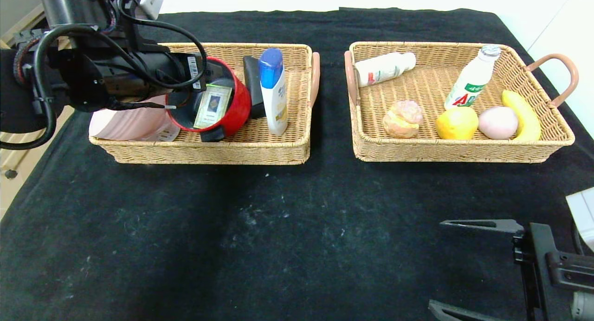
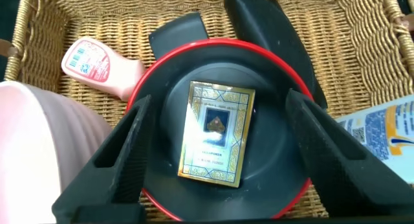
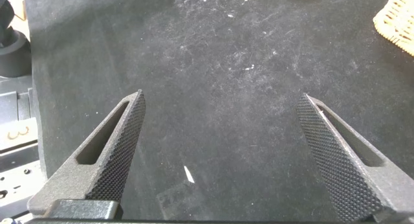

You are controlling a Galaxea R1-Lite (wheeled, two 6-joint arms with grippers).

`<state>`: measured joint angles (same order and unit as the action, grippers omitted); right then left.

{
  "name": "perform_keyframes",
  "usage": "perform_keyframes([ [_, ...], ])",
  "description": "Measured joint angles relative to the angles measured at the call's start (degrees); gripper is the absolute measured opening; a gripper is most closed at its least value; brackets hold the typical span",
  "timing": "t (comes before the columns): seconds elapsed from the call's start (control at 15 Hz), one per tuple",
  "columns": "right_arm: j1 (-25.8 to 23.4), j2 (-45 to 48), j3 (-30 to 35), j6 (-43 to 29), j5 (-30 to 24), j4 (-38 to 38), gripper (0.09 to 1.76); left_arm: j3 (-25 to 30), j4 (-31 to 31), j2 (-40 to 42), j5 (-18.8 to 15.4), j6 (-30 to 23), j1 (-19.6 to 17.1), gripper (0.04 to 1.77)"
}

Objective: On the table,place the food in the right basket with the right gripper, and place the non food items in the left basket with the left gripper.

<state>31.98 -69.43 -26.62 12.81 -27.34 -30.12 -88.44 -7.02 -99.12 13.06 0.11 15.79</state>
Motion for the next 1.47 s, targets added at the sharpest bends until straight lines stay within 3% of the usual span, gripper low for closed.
perform_keyframes([
  [0.87,0.00,-0.11,0.04,0.00,0.00,0.00,1.71,9.53,0.77,7.47,0.56,0.66,5.07,1.67],
  [1.47,-0.01,-0.22,0.02,-0.02,0.01,0.00,1.71,27.76,4.05,23.05,0.09,2.43,12.21,1.70],
])
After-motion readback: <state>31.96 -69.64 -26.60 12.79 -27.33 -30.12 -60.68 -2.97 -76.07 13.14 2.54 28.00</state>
